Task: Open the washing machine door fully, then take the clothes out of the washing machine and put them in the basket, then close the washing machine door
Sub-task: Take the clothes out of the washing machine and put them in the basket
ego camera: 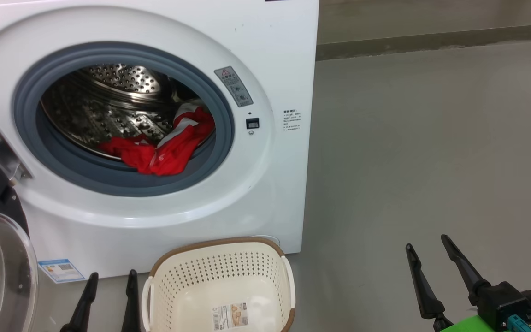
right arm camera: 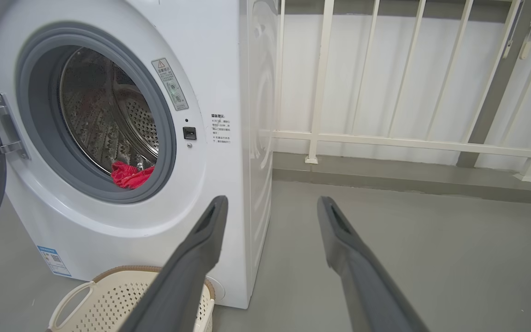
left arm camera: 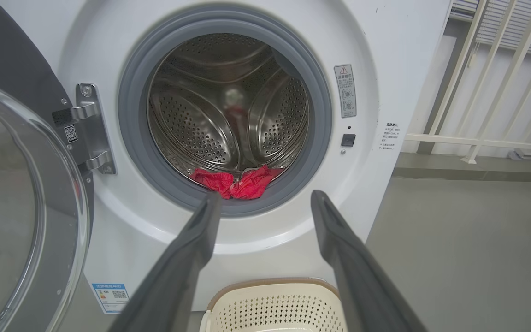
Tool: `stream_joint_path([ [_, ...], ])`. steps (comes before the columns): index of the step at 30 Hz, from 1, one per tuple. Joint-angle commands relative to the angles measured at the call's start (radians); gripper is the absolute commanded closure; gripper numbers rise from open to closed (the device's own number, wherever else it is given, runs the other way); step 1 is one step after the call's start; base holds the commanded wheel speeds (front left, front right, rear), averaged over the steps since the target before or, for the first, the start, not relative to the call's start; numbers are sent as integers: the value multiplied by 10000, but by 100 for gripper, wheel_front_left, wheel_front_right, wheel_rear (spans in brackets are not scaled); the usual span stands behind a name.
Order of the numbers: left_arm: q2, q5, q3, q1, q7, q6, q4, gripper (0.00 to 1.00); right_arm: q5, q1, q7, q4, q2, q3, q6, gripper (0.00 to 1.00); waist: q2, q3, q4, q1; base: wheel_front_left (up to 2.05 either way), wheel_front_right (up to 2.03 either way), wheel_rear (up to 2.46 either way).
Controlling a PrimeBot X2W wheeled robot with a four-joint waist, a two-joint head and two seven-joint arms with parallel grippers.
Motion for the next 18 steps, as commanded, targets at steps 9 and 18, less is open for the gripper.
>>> stream_joint_path([
  [9, 47, -5, 221, -378, 126, 225, -208, 0, -37, -455, -64, -200, -89, 262, 62, 0, 0, -27, 6, 0, 21, -21, 0],
  [18, 20, -15, 89, -382, 208, 320, -235, 0, -28, -418, -65, -174, -89, 254, 62, 0, 0, -27, 19, 0, 0, 0, 0],
])
